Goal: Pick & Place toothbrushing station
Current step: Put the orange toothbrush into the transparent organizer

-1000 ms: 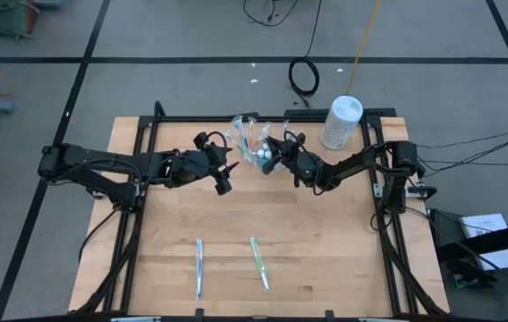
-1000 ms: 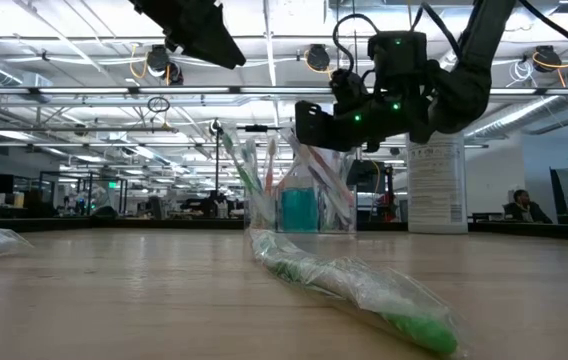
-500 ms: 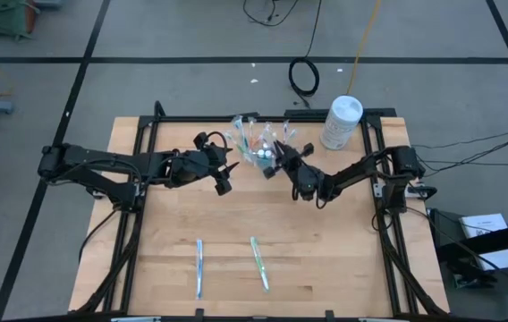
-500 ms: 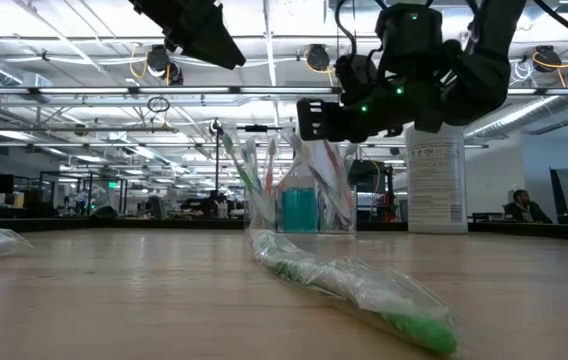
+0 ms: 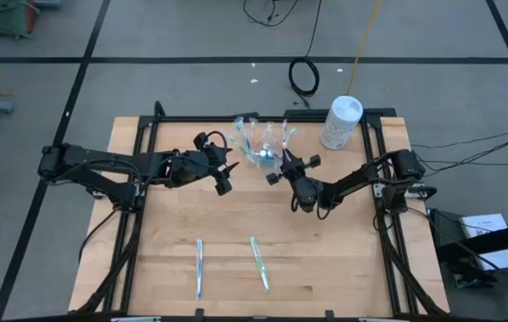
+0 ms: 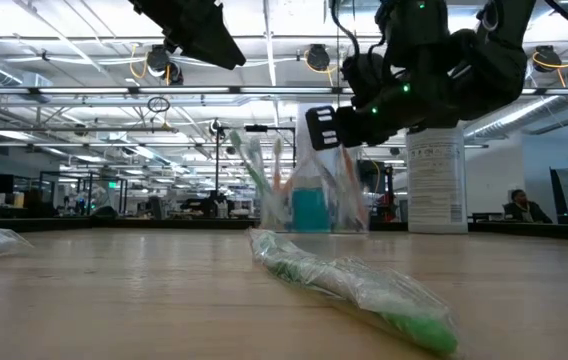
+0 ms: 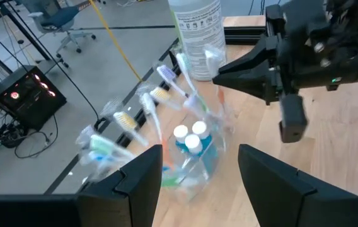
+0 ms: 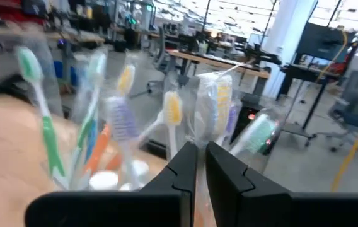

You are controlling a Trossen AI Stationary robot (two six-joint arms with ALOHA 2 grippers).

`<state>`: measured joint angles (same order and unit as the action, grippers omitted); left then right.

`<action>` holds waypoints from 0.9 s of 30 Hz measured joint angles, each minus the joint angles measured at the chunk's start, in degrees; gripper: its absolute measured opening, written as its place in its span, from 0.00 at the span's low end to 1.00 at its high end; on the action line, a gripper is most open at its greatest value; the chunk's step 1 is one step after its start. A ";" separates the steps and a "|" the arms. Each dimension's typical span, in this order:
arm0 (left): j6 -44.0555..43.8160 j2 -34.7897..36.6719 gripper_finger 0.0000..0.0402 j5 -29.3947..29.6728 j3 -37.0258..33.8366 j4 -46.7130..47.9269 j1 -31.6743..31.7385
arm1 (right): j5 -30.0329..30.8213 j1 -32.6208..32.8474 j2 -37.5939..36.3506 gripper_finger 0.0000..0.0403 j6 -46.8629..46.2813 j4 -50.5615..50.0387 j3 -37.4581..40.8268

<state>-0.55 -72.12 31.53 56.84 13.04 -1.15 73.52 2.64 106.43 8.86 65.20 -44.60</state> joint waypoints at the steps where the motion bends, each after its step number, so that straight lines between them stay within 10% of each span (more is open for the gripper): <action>1: 0.00 0.00 0.53 0.00 0.00 0.00 0.00 | -0.04 -0.22 0.00 0.04 -0.61 -1.24 0.00; 27: -0.42 0.00 0.53 -0.09 0.00 0.02 -0.01 | -1.56 -5.67 0.07 0.24 -2.39 -2.95 0.04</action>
<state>-0.97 -72.12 31.44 56.84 13.06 -1.15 71.96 -3.03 106.50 6.47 62.26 -44.56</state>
